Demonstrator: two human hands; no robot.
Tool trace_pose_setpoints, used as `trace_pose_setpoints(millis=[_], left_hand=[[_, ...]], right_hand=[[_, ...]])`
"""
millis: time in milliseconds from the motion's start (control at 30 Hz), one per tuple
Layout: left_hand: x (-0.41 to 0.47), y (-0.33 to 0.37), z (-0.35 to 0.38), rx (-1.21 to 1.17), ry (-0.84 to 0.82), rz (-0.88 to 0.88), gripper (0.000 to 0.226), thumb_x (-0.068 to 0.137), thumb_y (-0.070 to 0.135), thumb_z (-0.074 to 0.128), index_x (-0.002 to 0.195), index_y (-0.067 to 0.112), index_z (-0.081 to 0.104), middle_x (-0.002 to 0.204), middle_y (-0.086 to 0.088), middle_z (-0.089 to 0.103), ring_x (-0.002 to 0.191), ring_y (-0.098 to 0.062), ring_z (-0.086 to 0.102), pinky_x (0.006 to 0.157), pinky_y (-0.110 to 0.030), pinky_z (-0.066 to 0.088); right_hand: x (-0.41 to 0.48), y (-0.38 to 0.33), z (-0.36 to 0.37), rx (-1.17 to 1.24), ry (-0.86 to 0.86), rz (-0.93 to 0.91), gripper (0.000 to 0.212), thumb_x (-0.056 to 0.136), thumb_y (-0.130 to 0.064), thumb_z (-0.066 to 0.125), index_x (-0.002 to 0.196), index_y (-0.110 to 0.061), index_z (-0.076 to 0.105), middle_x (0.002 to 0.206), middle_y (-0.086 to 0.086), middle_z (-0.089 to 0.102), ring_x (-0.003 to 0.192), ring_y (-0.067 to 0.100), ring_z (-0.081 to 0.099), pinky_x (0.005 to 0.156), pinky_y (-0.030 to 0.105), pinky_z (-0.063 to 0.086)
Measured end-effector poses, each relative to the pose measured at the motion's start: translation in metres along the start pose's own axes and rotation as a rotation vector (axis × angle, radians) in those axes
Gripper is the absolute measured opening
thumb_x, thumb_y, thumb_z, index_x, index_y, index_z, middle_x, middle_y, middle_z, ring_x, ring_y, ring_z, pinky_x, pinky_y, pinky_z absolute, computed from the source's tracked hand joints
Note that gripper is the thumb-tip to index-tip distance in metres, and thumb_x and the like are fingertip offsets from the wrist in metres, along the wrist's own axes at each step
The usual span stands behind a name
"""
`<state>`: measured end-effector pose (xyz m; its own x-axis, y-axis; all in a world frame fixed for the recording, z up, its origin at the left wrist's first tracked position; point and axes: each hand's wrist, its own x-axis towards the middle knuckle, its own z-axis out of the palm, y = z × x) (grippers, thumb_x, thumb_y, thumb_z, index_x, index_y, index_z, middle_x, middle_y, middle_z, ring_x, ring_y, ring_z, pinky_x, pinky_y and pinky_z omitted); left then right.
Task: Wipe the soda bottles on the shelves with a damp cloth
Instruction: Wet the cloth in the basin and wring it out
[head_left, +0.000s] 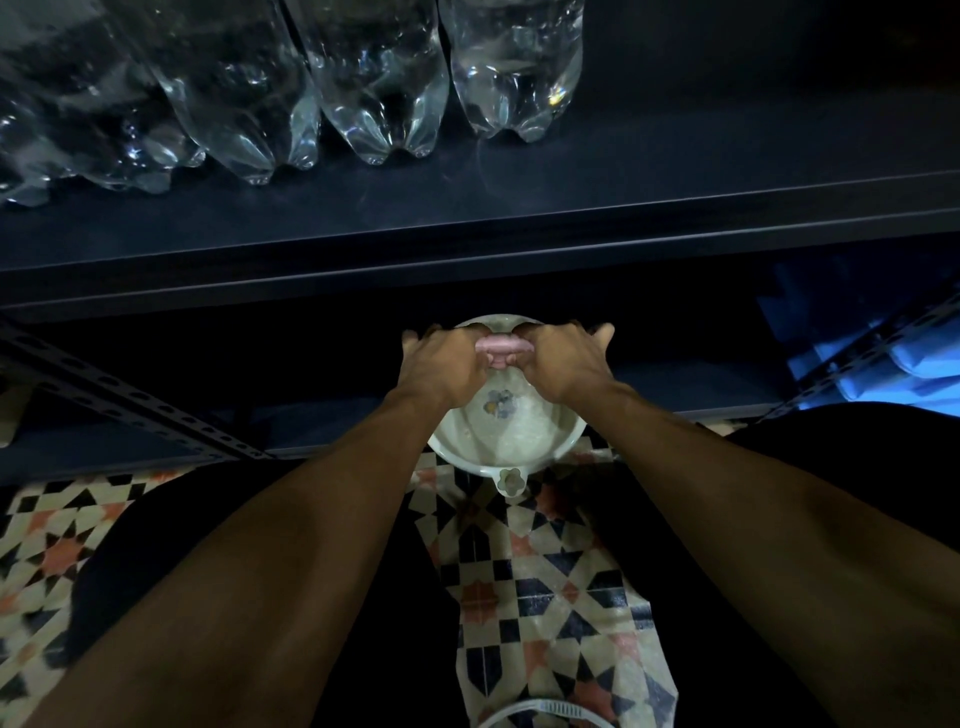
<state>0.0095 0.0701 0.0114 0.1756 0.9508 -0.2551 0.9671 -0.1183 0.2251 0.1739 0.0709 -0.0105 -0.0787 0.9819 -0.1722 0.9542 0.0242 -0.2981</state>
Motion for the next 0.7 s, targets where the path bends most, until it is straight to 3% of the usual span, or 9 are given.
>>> trace_pose_setpoints(millis=[433,533,700], left_hand=[[-0.006,-0.005,-0.007,0.052,0.012,0.004,0.035,0.108,0.034,0.046,0.139,0.035,0.061,0.124,-0.001,0.073,0.123,-0.027,0.061,0.11,-0.047,0.027],[-0.007,-0.007,-0.007,0.045,0.022,0.003,0.034,0.107,0.034,0.046,0.138,0.036,0.06,0.125,-0.001,0.073,0.124,-0.029,0.059,0.108,-0.047,0.028],[-0.004,-0.013,-0.005,-0.014,-0.022,-0.003,0.034,0.105,0.042,0.051,0.137,0.039,0.06,0.13,0.0,0.071,0.132,-0.034,0.052,0.107,-0.049,0.029]], right_hand=[[0.002,-0.005,0.004,0.113,-0.018,-0.015,0.02,0.103,-0.04,0.051,0.106,-0.031,0.069,0.085,-0.008,0.064,0.1,0.022,0.063,0.099,0.045,0.026],[0.001,-0.006,0.004,0.121,-0.009,-0.027,0.022,0.103,-0.041,0.052,0.108,-0.028,0.07,0.088,-0.005,0.066,0.101,0.023,0.062,0.092,0.041,0.024],[0.0,-0.004,0.011,0.122,0.017,-0.031,0.025,0.102,-0.049,0.05,0.105,-0.032,0.068,0.094,-0.003,0.07,0.106,0.027,0.061,0.096,0.045,0.028]])
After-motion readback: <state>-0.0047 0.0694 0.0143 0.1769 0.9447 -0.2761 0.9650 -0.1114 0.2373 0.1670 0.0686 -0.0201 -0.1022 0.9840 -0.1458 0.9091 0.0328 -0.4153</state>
